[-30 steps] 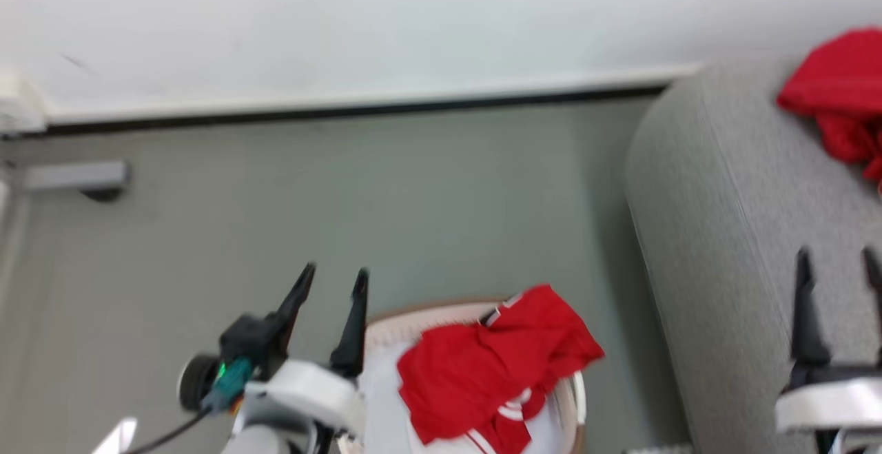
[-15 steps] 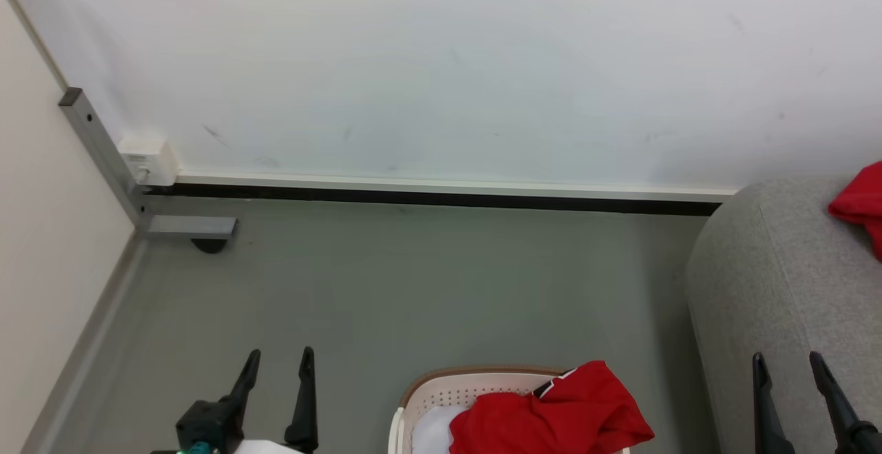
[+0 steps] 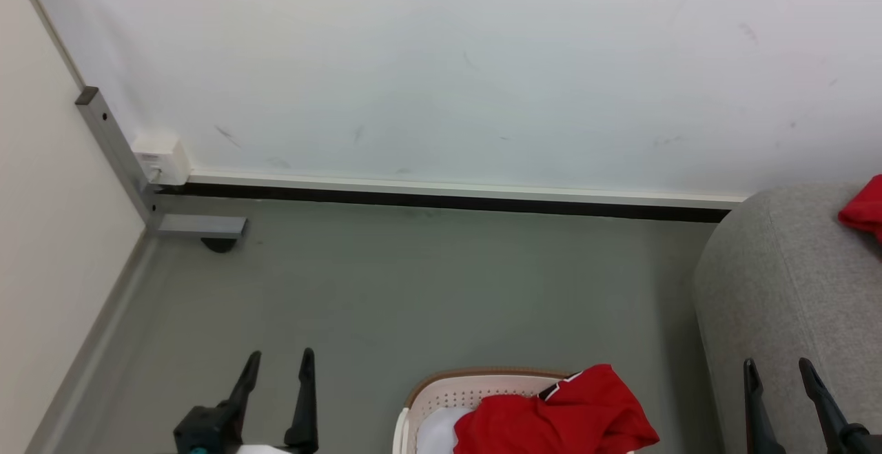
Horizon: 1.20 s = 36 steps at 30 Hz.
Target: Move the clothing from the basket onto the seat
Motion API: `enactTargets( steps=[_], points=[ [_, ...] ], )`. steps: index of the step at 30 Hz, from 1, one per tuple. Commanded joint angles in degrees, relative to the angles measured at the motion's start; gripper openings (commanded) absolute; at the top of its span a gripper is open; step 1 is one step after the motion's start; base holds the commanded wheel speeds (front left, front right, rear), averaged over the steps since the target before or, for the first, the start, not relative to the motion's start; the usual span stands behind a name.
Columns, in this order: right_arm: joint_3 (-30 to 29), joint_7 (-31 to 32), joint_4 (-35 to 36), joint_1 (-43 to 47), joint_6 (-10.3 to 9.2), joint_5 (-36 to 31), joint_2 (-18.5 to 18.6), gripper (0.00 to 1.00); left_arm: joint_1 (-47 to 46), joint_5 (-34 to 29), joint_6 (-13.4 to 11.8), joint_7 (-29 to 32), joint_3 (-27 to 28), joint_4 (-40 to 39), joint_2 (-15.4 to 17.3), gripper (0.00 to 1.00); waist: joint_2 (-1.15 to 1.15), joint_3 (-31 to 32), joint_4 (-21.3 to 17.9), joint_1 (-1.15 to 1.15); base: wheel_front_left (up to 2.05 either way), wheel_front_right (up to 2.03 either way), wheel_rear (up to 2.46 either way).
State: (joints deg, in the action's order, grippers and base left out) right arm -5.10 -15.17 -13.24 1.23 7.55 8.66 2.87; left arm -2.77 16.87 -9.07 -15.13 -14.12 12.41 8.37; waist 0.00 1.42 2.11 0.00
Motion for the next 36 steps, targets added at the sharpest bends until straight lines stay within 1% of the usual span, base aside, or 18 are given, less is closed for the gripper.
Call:
enactTargets(
  steps=[1,6,10,13,16,20,23,27,32,36],
  points=[
    [-0.1,0.0,-0.2,-0.5,-0.12,0.4,0.0,1.0,0.7,-1.1,0.3,0.0,0.3,-0.2,0.0,1.0,0.0,-0.3,-0.5,0.0,0.0,0.0,0.0],
    [-0.8,0.0,1.0,-1.6,-0.12,0.0,0.1,1.0,-0.9,-1.9,1.5,0.0,0.3,-0.5,-1.0,1.0,0.0,-1.5,-2.8,0.0,0.0,0.0,0.0],
    [-1.9,0.0,2.4,-3.1,-0.12,-0.4,0.1,1.0,-3.5,-3.0,2.8,0.0,-0.7,0.2,-1.4,1.0,0.0,-3.4,-5.9,0.0,0.0,0.0,0.0],
    [-3.0,0.0,3.6,-4.2,-0.12,-0.5,0.1,1.0,-6.6,-4.3,4.0,0.2,-2.8,2.0,-1.7,1.0,0.0,-5.5,-8.3,0.0,0.0,0.0,0.0],
    [-3.8,0.0,4.9,-5.5,-0.12,-0.3,0.1,1.0,-10.7,-5.4,5.5,2.0,-5.5,4.4,-2.3,1.0,0.0,-8.2,-10.8,0.0,0.0,0.0,0.0],
    [-4.9,0.0,6.7,-7.0,-0.12,0.5,0.0,1.0,-17.2,-7.5,7.4,4.9,-9.5,8.6,-3.4,1.0,0.0,-12.6,-13.5,0.0,0.0,0.0,0.0],
    [-4.9,0.0,8.2,-8.7,-0.12,1.2,0.0,1.0,-22.5,-8.5,8.5,7.6,-12.3,12.5,-4.1,1.0,0.0,-17.0,-15.3,0.0,0.0,0.0,0.0],
    [-4.6,0.0,10.1,-11.0,-0.12,2.3,0.0,1.0,-28.9,-9.4,10.0,10.8,-16.2,18.8,-5.0,1.0,0.0,-22.7,-16.8,0.0,0.0,0.0,0.0],
    [-3.7,0.0,12.9,-13.8,-0.12,3.7,0.0,1.0,-34.6,-9.0,9.8,13.1,-19.3,26.7,-5.2,1.0,0.0,-29.4,-17.9,0.0,0.0,0.0,0.0],
    [-2.3,0.0,14.9,-16.0,-0.12,4.1,0.0,1.0,-38.8,-7.5,9.9,13.9,-22.6,31.4,-5.3,1.0,0.0,-34.5,-17.9,0.0,0.0,0.0,0.0]
  ],
)
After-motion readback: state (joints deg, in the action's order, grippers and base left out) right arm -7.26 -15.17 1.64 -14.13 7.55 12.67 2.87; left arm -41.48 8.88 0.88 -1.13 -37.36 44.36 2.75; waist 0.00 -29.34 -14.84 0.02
